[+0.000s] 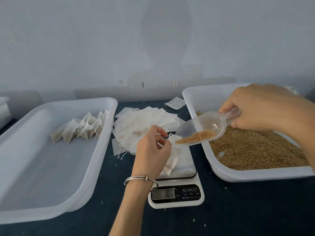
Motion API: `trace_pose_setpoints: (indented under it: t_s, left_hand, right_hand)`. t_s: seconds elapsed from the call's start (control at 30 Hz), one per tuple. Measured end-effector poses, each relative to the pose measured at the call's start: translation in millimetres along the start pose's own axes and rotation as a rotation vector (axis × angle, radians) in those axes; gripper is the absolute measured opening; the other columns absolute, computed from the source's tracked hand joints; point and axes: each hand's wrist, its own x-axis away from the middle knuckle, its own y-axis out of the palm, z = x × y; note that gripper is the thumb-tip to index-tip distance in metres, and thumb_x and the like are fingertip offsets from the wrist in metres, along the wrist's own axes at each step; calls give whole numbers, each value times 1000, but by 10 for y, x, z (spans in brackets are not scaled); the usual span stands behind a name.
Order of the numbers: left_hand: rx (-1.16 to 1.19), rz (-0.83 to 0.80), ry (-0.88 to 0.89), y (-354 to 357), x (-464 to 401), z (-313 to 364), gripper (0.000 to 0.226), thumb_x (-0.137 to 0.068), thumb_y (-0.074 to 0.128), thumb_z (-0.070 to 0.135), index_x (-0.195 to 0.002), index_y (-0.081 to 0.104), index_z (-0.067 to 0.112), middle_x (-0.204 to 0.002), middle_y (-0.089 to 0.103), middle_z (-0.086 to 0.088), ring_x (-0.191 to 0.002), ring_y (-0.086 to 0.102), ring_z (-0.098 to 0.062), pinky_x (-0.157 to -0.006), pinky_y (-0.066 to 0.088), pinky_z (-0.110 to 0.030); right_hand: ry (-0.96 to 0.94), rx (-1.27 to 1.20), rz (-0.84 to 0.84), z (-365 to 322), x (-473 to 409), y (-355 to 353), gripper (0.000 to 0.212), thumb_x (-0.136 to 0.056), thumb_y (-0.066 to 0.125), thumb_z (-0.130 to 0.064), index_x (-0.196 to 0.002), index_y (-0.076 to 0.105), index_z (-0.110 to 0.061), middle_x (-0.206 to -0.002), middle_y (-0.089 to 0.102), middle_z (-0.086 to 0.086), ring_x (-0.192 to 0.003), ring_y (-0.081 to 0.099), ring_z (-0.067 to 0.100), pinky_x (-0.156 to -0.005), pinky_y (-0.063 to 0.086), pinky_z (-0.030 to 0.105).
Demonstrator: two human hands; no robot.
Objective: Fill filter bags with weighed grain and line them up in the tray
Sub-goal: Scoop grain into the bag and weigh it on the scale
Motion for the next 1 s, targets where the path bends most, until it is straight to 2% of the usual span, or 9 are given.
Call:
trace_pose_setpoints:
  t_s: [0.17, 0.3, 0.5, 0.7, 0.83, 1.0]
  left_hand:
    - [11, 2, 2, 17, 1, -5, 16, -85, 54, 7, -84, 50, 22, -64, 66, -1, -55, 58, -14, -54, 47, -19]
    - [8, -2, 3, 16, -6, -21, 16, -85, 55, 8, -84, 51, 23, -64, 66, 0, -55, 58, -14, -54, 47, -19]
    - [12, -3, 4, 20, -11, -27, 16, -85, 55, 8, -83, 51, 24, -65, 66, -1, -55, 58, -13, -51, 46, -15]
    - [10, -1, 6, 19, -9, -26, 15, -85, 55, 8, -84, 51, 23, -65, 66, -1, -54, 58, -12, -51, 46, -14]
    - [14, 0, 9, 16, -1, -25, 16, -85, 55, 8, -84, 51, 23, -64, 66, -2, -53, 57, -12, -51, 46, -17]
    - [27, 2, 7, 16, -2, -28, 16, -85, 55, 7, -83, 51, 23, -64, 66, -2, -54, 57, -14, -49, 44, -15]
  right_hand:
    - [-5, 7, 34, -15, -14, 12, 37, -77, 65, -20, -102, 66, -47, -99, 69, -12, -92, 63, 19, -69, 44, 28]
    - [-2, -10, 23, -14, -9, 14, 36, -75, 65, -17, -97, 67, -46, -95, 70, -12, -89, 64, 19, -72, 51, 31]
    - [-14, 12, 55, -35, 0, 5, 32, -77, 63, -20, -96, 69, -44, -97, 70, -9, -90, 64, 20, -71, 48, 29]
    - [3, 65, 79, -65, -3, -23, 38, -77, 62, -17, -99, 68, -47, -97, 69, -10, -86, 63, 20, -64, 36, 27]
    - [5, 92, 75, -67, -1, -21, 32, -76, 61, -15, -94, 70, -40, -93, 71, -7, -85, 64, 20, -64, 42, 27]
    - [1, 66, 70, -80, 11, -15, 36, -76, 60, -16, -97, 69, -44, -96, 70, -8, -87, 63, 20, -66, 41, 28]
